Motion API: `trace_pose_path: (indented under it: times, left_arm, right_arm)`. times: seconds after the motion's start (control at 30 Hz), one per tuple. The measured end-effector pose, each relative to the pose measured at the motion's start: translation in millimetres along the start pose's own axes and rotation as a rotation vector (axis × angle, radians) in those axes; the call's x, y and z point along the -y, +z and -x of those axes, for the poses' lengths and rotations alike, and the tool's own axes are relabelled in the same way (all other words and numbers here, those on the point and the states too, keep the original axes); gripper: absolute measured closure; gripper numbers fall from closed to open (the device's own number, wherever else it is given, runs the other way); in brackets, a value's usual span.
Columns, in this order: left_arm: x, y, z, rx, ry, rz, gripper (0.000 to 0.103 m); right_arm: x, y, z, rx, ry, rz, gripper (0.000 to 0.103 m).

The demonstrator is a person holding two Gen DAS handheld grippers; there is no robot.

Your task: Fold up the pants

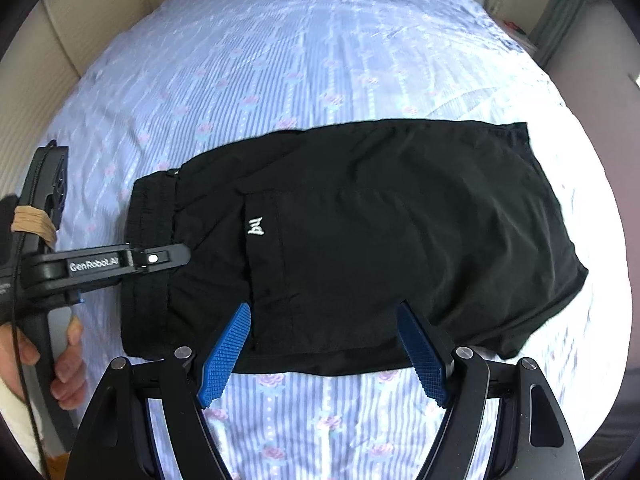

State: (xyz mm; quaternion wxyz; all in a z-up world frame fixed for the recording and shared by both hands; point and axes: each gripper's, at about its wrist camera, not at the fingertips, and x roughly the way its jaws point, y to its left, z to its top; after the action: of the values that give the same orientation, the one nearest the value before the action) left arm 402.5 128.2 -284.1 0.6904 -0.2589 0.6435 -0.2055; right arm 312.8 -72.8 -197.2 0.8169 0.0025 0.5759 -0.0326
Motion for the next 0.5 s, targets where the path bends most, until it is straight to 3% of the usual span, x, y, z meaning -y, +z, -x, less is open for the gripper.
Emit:
trace_pose_path:
  times: [0.07, 0.23, 0.33, 0.5]
  left_arm:
    - [17.0, 0.5, 19.5, 0.037, 0.005, 0.016, 0.084]
    - [89.6, -0.9, 56.0, 0.135, 0.105, -0.010, 0.084]
    - [139.2, -0.7, 46.7, 0.144, 0.211, -0.015, 0.084]
    - [212.7, -10.6, 22.5, 0.162, 0.270, -0.017, 0.084]
  right_arm:
    - [14.1, -1.8, 9.4, 0.013, 0.017, -0.029, 0.027]
    - [64.2, -4.9, 27.6, 0.056, 0.034, -0.083, 0.027]
    - [110.7, -8.2, 35.2, 0.077, 0.053, -0.137, 0.027]
    - [199.1, -17.2, 44.0, 0.082, 0.066, -0.198, 0.027]
